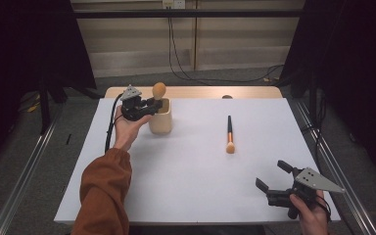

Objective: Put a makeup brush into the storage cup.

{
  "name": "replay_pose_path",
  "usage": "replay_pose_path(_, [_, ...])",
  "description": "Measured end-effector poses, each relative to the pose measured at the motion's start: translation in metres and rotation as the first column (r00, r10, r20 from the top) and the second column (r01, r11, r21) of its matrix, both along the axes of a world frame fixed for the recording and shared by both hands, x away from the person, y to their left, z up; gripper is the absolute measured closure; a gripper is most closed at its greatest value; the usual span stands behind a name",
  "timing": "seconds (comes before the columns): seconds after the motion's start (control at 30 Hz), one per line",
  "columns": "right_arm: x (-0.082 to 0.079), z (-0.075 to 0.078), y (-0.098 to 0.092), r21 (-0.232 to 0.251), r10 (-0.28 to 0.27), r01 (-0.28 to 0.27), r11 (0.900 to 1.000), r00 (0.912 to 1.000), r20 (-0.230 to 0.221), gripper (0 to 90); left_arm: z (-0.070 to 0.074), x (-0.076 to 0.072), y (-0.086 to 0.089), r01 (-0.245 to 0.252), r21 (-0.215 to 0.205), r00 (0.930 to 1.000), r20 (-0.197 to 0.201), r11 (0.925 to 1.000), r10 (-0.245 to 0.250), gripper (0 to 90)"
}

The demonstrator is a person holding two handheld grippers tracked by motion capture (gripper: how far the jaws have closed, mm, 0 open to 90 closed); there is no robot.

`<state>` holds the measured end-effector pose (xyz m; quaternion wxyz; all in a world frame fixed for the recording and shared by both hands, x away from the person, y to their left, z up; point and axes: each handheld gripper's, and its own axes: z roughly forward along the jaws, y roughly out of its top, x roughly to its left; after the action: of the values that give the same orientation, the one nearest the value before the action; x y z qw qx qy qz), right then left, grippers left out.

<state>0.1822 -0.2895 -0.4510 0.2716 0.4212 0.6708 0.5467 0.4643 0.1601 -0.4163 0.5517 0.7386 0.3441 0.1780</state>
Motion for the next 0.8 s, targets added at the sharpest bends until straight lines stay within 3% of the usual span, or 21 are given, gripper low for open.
replay_pose_path(0.1, [0.000,0.000,0.000,0.001,0.001,-0.001,1.000,1.0000,0.000,0.0,0.002,-0.002,0.000,-0.008,0.026,0.9998,0.018,0.9996,0.008,54.4])
replay_pose_path(0.17, [0.000,0.000,0.000,-0.003,0.003,-0.003,1.000,1.0000,0.001,0.0,0.002,-0.004,0.000,0.004,0.024,0.9999,0.011,0.9997,-0.005,50.3])
replay_pose_path(0.27, [0.000,0.000,0.000,-0.002,0.005,-0.005,1.000,1.0000,0.001,0.0,0.001,-0.006,0.002,-0.018,0.028,0.9998,0.009,0.9995,0.018,42.2])
replay_pose_path(0.43, [0.000,0.000,0.000,-0.002,0.005,-0.005,1.000,1.0000,0.001,0.0,0.002,-0.012,0.003,-0.016,0.033,0.9993,0.034,0.9993,0.015,30.1])
replay_pose_path(0.57, [0.001,0.000,0.001,-0.003,0.005,-0.005,1.000,1.0000,0.001,0.0,0.007,-0.018,0.005,-0.021,0.035,0.9993,0.032,0.9992,0.020,19.1])
replay_pose_path(0.7, [0.000,0.000,0.000,-0.003,0.004,-0.004,1.000,1.0000,0.002,0.0,0.011,-0.025,0.008,-0.019,0.028,0.9995,0.025,0.9994,0.019,9.6])
replay_pose_path(0.77, [0.001,0.000,0.000,-0.002,0.002,-0.002,1.000,1.0000,0.002,0.0,0.013,-0.028,0.012,-0.025,-0.015,0.9997,0.004,0.9996,0.025,5.1])
replay_pose_path(0.8, [0.001,0.000,0.001,0.000,0.001,-0.001,1.000,1.0000,0.002,0.0,0.014,-0.029,0.013,-0.020,-0.018,0.9998,-0.003,0.9996,0.020,4.6])
